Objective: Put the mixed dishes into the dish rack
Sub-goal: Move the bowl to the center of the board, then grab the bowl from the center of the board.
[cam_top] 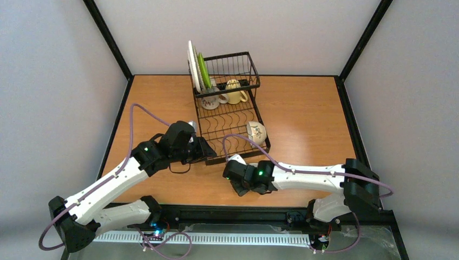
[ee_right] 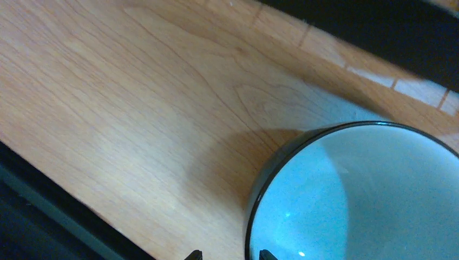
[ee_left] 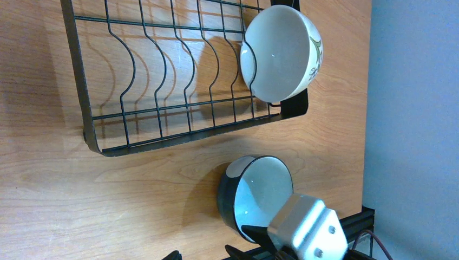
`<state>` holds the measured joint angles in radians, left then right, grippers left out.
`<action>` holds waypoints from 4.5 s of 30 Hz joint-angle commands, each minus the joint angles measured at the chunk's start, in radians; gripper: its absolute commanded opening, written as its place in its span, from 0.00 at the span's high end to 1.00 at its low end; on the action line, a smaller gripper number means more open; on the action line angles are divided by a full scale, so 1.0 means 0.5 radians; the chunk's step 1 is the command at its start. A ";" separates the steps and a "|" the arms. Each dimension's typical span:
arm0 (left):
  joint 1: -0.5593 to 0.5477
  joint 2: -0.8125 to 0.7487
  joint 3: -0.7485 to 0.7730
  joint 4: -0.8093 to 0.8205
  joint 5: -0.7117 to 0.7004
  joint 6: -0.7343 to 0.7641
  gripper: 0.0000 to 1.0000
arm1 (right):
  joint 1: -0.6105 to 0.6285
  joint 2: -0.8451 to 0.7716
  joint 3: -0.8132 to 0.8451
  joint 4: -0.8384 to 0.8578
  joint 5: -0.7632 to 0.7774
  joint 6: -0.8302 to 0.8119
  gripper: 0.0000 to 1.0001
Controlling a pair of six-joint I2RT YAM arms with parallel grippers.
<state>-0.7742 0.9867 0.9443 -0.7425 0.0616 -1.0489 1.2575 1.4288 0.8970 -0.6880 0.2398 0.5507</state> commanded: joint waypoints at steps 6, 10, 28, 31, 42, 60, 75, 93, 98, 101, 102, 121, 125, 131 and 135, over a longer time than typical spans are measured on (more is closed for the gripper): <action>0.026 -0.016 0.042 -0.128 0.012 0.079 0.03 | 0.070 -0.177 0.252 -0.154 0.057 0.085 0.33; 0.027 -0.032 0.039 -0.187 0.006 0.120 0.03 | 0.083 -0.208 0.402 -0.224 0.155 0.102 0.32; 0.003 0.072 -0.028 0.054 0.327 0.295 0.05 | -0.574 -0.220 0.495 0.547 0.803 -0.413 0.15; -0.057 0.222 0.014 0.179 0.348 0.317 0.05 | -0.799 -0.119 0.504 0.734 0.760 -0.503 0.15; -0.358 1.078 0.556 0.268 0.213 0.530 0.04 | -1.717 -0.090 0.462 0.842 0.467 -0.230 0.14; -0.597 1.808 1.150 0.175 0.192 0.515 0.00 | -2.096 -0.121 0.205 0.869 0.273 -0.104 0.14; -0.659 2.002 1.278 0.113 -0.014 0.064 0.00 | -2.106 -0.166 0.097 0.906 0.237 -0.078 0.14; -0.716 2.327 1.630 -0.225 0.050 -0.171 0.04 | -2.108 -0.181 0.057 0.871 0.253 -0.033 0.14; -0.734 2.309 1.597 -0.294 0.083 -0.184 0.36 | -2.112 -0.198 0.026 0.883 0.220 -0.015 0.14; -0.749 2.311 1.587 -0.319 0.110 -0.188 0.62 | -2.112 -0.206 0.013 0.887 0.198 -0.005 0.14; -0.754 2.319 1.592 -0.330 0.121 -0.185 0.67 | -2.111 -0.210 0.008 0.885 0.191 -0.003 0.14; -0.921 1.845 1.191 -0.219 -0.028 -0.308 1.00 | -2.112 -0.398 -0.076 0.829 0.200 0.000 0.14; -0.970 1.561 0.924 0.067 -0.115 -0.387 1.00 | -2.112 -0.443 -0.095 0.817 0.195 0.003 0.14; -0.983 1.100 0.613 0.487 -0.301 -0.433 1.00 | -2.112 -0.479 -0.101 0.796 0.219 -0.013 0.14; -0.983 0.811 0.467 0.688 -0.465 -0.421 1.00 | -2.111 -0.498 -0.106 0.787 0.240 -0.021 0.14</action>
<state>-1.2583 1.5288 1.2144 -0.5888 -0.0593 -1.2392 0.2092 1.2064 0.8612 -0.2764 0.3332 0.5419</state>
